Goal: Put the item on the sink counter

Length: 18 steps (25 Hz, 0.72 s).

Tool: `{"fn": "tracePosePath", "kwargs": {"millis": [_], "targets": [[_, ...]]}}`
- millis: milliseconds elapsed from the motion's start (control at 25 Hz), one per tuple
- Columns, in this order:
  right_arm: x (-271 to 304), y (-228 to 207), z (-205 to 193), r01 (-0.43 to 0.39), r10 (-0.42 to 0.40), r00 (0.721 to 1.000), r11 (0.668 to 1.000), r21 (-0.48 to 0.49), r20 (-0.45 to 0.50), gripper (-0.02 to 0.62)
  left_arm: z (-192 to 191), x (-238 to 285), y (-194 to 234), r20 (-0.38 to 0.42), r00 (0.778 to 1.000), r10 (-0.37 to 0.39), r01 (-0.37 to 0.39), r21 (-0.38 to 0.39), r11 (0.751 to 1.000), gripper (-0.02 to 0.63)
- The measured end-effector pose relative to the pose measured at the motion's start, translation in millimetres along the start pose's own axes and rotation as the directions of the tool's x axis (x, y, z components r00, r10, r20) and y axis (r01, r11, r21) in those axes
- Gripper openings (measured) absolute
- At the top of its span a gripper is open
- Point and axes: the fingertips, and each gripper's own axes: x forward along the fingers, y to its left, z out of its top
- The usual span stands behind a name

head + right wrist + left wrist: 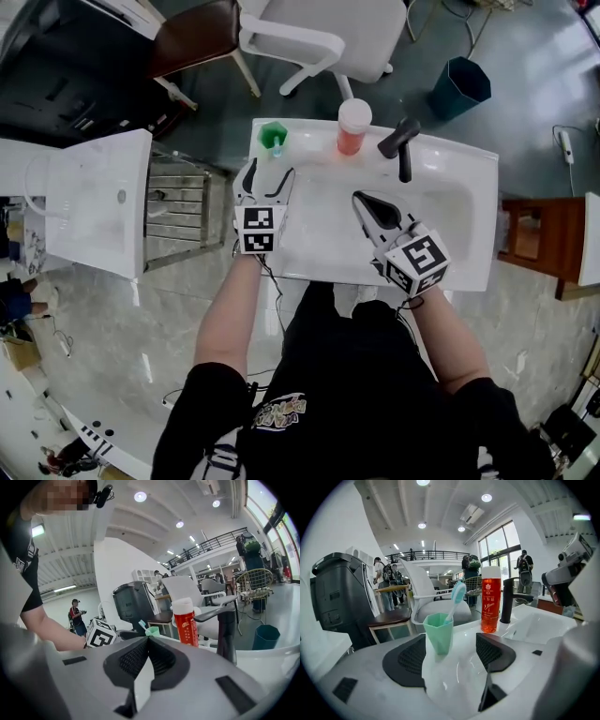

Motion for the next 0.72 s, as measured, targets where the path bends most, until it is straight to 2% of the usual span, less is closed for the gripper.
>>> {"fn": "tracePosePath", "kwargs": {"millis": [240,440,720], "targets": [[-15,14,17,-0.043,0.044,0.998,0.998,-0.044,0.035,0.054,27,-41,-11,0.056,0.997,0.047,-0.046,-0.013,0.999,0.313],[-30,25,33,-0.069,0.074,0.995,0.995,-0.078,0.063,0.054,59,-79,-30,0.114,0.992,0.054,-0.054,-0.006,0.999,0.313],[-60,34,43,-0.097,0.109,0.989,0.988,-0.118,0.097,0.054,96,-128,-70,0.201,0.978,0.059,-0.052,-0.036,0.998,0.313]]}}
